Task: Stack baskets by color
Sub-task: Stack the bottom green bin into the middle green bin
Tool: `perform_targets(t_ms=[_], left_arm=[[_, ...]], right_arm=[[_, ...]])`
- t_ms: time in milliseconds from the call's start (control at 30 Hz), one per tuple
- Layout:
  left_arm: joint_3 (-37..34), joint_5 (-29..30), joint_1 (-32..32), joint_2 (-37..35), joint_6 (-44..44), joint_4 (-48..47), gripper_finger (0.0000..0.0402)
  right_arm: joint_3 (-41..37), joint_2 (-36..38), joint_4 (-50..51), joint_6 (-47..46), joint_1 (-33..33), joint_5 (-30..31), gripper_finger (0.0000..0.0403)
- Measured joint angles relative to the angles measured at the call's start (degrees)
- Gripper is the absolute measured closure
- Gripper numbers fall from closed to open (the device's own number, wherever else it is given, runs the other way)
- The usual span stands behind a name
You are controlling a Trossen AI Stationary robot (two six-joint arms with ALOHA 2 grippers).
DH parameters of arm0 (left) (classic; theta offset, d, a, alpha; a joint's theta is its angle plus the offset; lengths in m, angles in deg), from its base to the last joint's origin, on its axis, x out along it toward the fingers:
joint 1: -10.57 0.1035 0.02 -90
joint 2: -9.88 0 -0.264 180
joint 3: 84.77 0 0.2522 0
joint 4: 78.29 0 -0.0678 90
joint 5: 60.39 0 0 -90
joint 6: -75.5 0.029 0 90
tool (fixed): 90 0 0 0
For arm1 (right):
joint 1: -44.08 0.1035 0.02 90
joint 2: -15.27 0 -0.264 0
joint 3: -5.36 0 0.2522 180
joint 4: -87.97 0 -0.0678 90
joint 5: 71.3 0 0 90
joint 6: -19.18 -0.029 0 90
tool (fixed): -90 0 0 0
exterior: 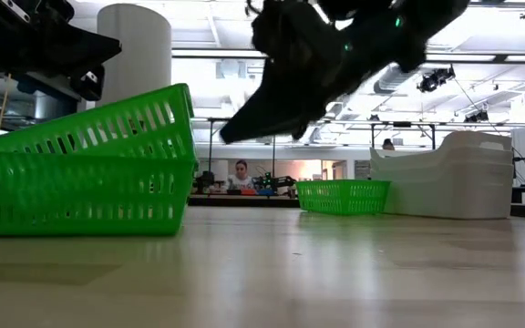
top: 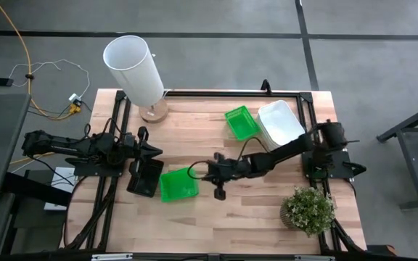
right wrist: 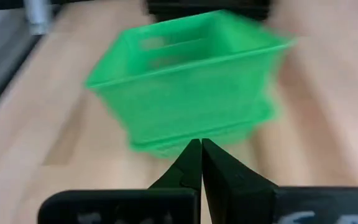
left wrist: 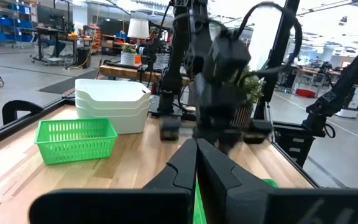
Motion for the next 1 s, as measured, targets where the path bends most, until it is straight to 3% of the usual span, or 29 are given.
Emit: perform_targets(t_ms=[100, 267, 400, 500, 633, 767, 1000], left_arm=[[0.0, 0.0, 0.0, 0.0, 0.0, 0.0, 0.0401], [0.0, 0.0, 0.0, 0.0, 0.0, 0.0, 0.0401], [0.0, 0.0, 0.0, 0.0, 0.0, 0.3, 0.0401], [0.0, 1.5, 0.0, 0.0, 0.4, 1.4, 0.0401], [0.0, 4.3, 0.0, 0.0, 0.2, 2.0, 0.0401], [0.0, 4.2, 0.0, 0.0, -0.4, 1.8, 0.0401], [0.0, 4.1, 0.0, 0.0, -0.5, 1.6, 0.0401]], right_arm=[[0.0, 3.5, 2.8, 0.6, 0.4, 4.7, 0.0403], [0.0, 4.5, -3.0, -0.3, 1.2, 4.2, 0.0403], [0.0, 4.5, -6.2, -6.1, 1.9, 1.8, 0.0402], [0.0, 4.3, -8.4, -4.9, 3.6, 4.7, 0.0402], [0.0, 1.6, -16.4, 0.5, 5.8, 11.7, 0.0402], [0.0, -2.8, -25.5, 4.1, 6.2, 12.3, 0.0402], [0.0, -9.5, -32.5, 3.1, 4.1, 11.5, 0.0403]])
